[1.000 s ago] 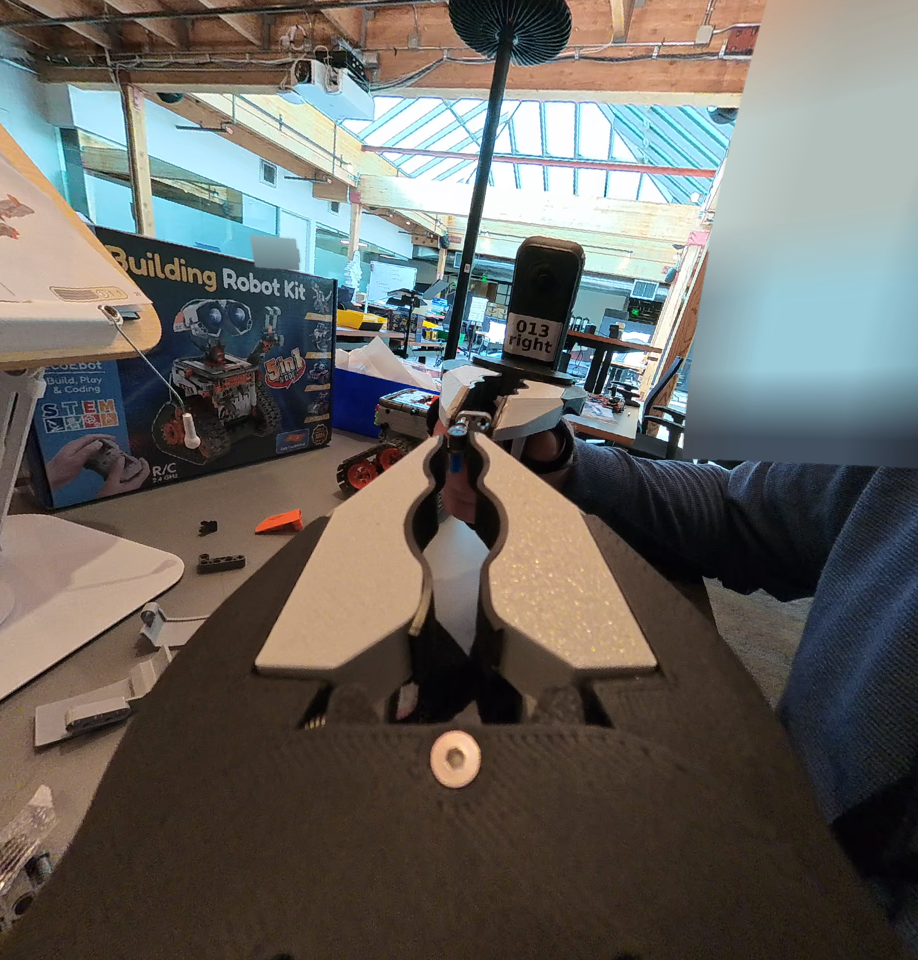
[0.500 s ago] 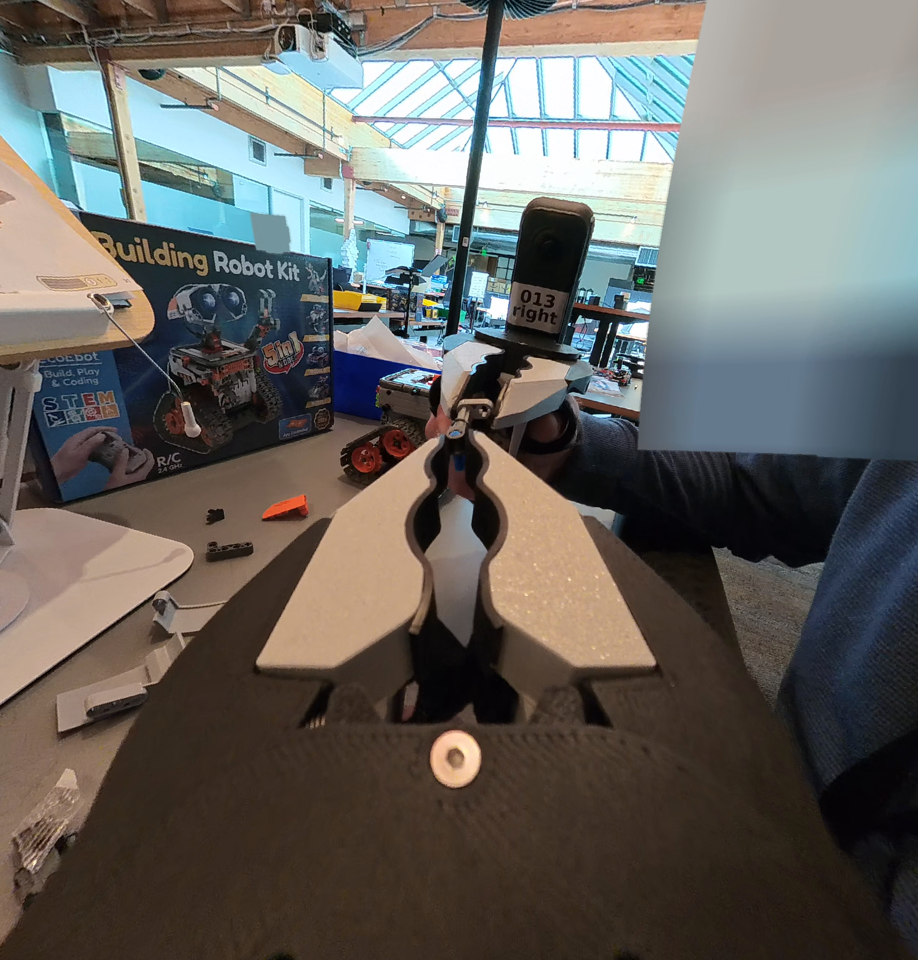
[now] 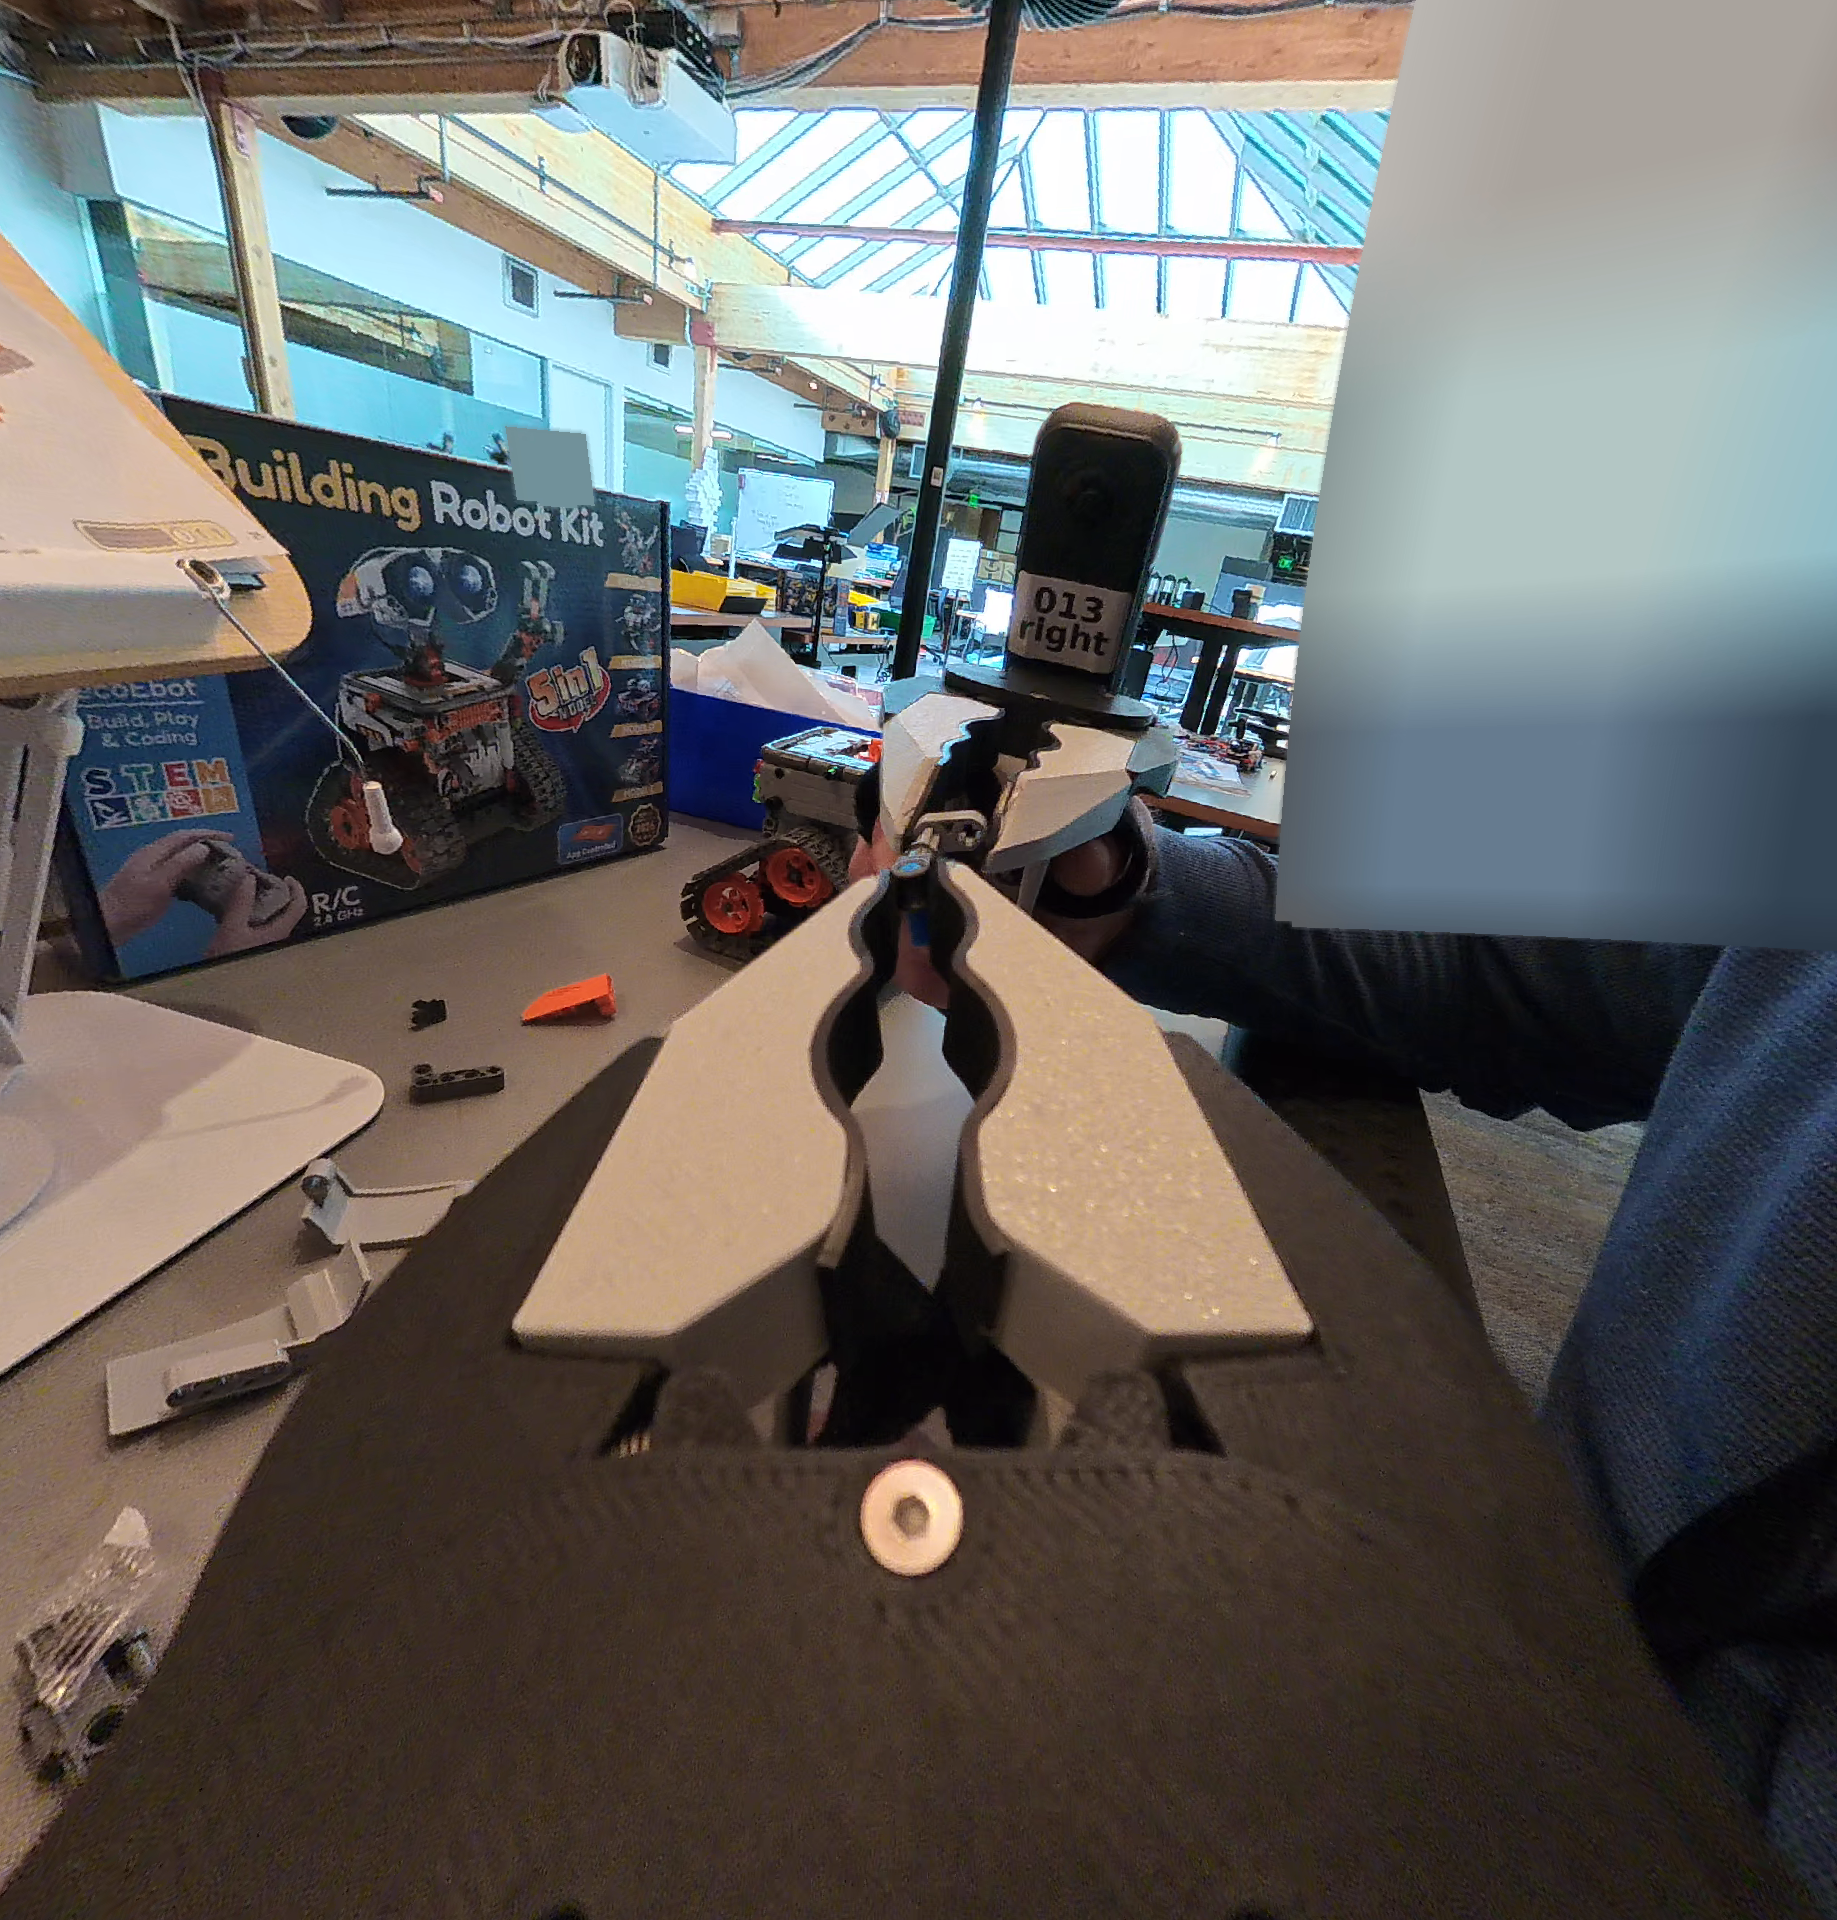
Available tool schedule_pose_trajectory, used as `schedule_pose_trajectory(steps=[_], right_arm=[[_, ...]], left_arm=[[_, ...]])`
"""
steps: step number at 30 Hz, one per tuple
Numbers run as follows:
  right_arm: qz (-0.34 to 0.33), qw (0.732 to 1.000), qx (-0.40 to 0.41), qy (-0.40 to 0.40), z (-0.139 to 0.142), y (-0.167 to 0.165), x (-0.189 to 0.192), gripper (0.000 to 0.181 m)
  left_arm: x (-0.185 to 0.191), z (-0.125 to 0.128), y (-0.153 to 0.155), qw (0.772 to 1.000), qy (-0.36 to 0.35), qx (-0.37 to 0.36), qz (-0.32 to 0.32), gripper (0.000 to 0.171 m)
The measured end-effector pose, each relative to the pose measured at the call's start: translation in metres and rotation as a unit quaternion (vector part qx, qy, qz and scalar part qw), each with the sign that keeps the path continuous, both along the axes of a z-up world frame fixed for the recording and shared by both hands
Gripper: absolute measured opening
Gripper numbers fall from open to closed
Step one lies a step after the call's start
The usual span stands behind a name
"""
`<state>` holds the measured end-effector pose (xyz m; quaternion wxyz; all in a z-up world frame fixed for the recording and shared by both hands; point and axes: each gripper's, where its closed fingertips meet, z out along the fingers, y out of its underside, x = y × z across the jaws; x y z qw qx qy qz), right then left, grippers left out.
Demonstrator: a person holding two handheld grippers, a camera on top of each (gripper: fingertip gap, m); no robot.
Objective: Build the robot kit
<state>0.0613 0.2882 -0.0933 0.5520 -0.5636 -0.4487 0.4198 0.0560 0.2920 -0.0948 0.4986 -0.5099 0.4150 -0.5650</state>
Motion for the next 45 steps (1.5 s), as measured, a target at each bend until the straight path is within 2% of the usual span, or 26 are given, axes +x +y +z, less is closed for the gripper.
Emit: schedule_pose_trajectory(steps=[23,28,29,32,37,41,45], right_arm=[[0.003,1.000,0.012,-0.021,-0.006,-0.003,-0.008,0.012],[0.003,1.000,0.015,-0.009,0.000,-0.003,-0.009,0.013],[0.004,1.000,0.014,-0.008,0.001,-0.003,-0.009,0.018],[-0.010,1.000,0.023,-0.012,0.008,0.000,-0.003,0.028],[-0.077,0.997,0.023,-0.019,0.018,0.021,0.035,0.024],[-0.117,0.990,0.024,-0.080,-0.002,0.035,0.047,0.022],[-0.121,0.985,0.009,-0.120,-0.022,0.041,0.039,0.019]], left_arm=[[0.004,-0.007,-0.004,1.000,0.015,-0.003,-0.014,0.004],[0.002,0.000,-0.004,1.000,0.005,0.003,-0.015,0.004],[0.001,0.003,-0.003,1.000,0.000,0.003,-0.011,0.004],[-0.009,0.013,0.007,0.999,-0.020,0.012,0.022,0.004],[-0.031,0.024,0.014,0.993,-0.001,0.072,0.095,0.004],[-0.057,0.037,0.011,0.985,0.005,0.103,0.136,0.004],[-0.078,0.044,0.003,0.978,0.010,0.125,0.166,0.004]])
